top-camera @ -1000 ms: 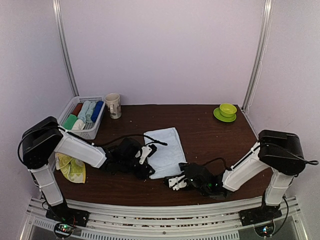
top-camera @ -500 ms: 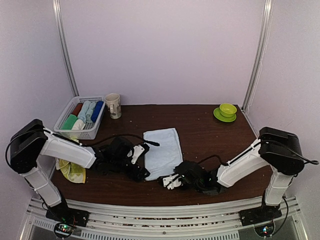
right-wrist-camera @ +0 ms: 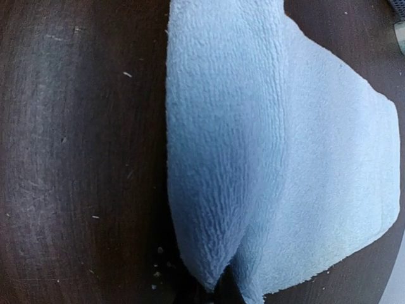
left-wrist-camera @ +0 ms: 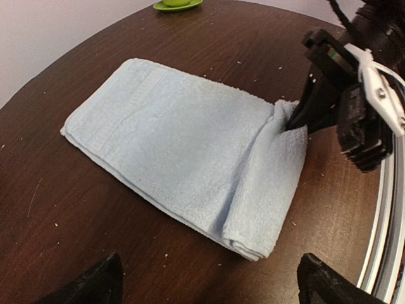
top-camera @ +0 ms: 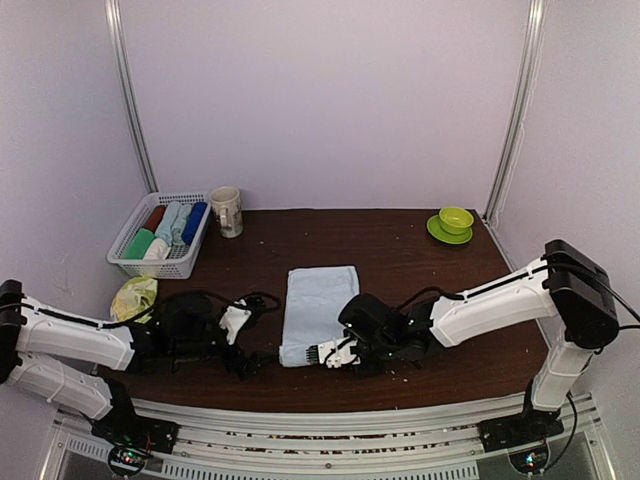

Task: Roll the towels
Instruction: Roll the towel at the center of the board.

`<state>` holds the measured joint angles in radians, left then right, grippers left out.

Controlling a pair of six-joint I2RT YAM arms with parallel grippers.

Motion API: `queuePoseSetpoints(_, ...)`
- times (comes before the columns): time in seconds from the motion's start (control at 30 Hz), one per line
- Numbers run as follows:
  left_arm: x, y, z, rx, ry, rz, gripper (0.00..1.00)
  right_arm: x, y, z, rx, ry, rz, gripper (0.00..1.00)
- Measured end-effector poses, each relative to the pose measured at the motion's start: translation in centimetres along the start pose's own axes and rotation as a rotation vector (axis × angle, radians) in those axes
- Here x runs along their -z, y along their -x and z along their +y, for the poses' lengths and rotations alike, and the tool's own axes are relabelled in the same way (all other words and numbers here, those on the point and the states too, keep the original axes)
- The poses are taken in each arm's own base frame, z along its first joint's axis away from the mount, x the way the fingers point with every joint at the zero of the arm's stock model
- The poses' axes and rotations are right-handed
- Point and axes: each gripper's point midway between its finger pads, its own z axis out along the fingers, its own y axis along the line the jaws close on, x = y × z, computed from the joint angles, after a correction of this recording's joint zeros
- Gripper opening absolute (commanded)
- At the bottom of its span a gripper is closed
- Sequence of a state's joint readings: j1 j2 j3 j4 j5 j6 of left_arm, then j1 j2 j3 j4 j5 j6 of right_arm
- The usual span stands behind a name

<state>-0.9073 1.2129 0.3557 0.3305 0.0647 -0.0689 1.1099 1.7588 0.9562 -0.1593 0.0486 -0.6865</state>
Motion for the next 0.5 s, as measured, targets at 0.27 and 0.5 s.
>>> queuePoseSetpoints(0.27, 0.6, 0.4, -3.7, -0.202, -0.074, -0.079, 0.95, -0.6, -0.4, 0.9, -0.115, 0.174, -0.012, 0.00)
queuePoseSetpoints(0.5, 0.3, 0.0, -7.0, -0.378, -0.124, -0.101, 0.92, -1.4, 0.6, 0.2, -0.216, 0.342, -0.046, 0.00)
